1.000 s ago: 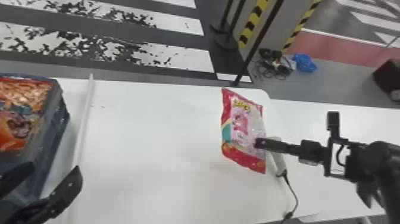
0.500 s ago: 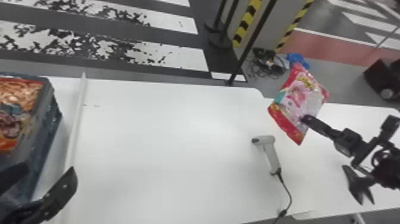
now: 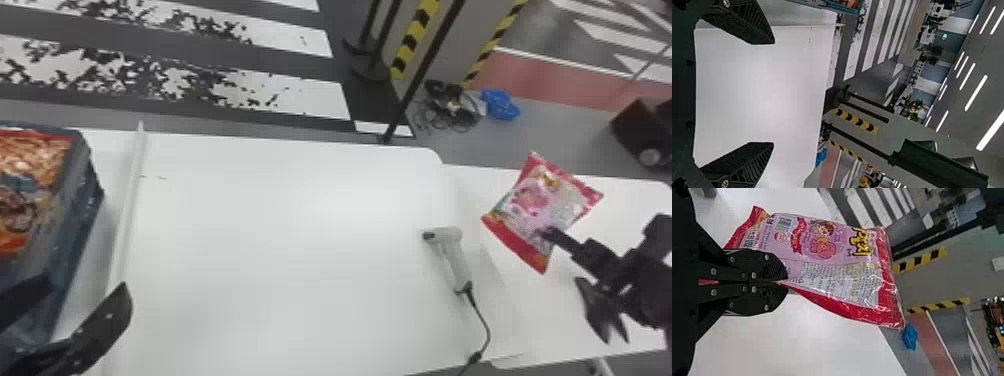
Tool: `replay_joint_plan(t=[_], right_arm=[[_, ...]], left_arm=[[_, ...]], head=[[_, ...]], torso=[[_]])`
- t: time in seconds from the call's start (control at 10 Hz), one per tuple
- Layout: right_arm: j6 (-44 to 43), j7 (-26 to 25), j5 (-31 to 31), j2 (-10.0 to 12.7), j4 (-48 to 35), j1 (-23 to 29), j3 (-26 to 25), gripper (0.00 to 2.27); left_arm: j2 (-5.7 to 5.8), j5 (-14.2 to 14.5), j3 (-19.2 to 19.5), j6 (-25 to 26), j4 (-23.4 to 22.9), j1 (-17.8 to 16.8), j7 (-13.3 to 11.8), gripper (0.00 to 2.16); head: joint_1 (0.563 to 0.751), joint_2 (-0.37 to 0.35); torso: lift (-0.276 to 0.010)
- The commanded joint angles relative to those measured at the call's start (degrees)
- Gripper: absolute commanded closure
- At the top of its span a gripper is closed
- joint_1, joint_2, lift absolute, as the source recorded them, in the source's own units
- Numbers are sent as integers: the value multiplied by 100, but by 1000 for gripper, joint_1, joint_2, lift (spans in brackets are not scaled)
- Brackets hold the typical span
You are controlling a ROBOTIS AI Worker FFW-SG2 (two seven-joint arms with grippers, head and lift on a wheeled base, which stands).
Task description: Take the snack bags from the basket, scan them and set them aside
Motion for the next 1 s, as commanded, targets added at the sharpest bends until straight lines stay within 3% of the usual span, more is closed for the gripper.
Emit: replay_joint_plan(t=[0.0,0.1,0.3,0.4,0.5,0.6,0.9], right_arm=[[-117,-793,282,41,243,-107,353,2243],[-345,-1276,423,59,560,-256,450,2243],[-679,-1478,634,103,700,-274,626,2243],[-662,-1593,669,103,718,-318,670,2044],[-609,-1786,713,85,692,-327,960,728],[-626,-1839,783,103,630,-327,1012,-2],[-363,-1830,819,191,-170,16,1083,39]], left_arm=[[0,33,12,-14,-1,-1,-7,70],[0,41,30,-14,-28,-1,-7,70],[9,59,65,-14,-19,-27,-25,70],[9,59,56,4,-19,-54,-16,70],[9,41,38,4,-10,-98,-7,70],[18,33,30,4,-19,-124,28,70],[35,33,30,21,25,-221,72,70]], head=[[695,-350],[695,-350],[695,-350],[695,-350],[695,-350],[695,-350],[695,-350]], torso=[[-75],[-75],[-75],[-75],[-75],[-75],[-75]])
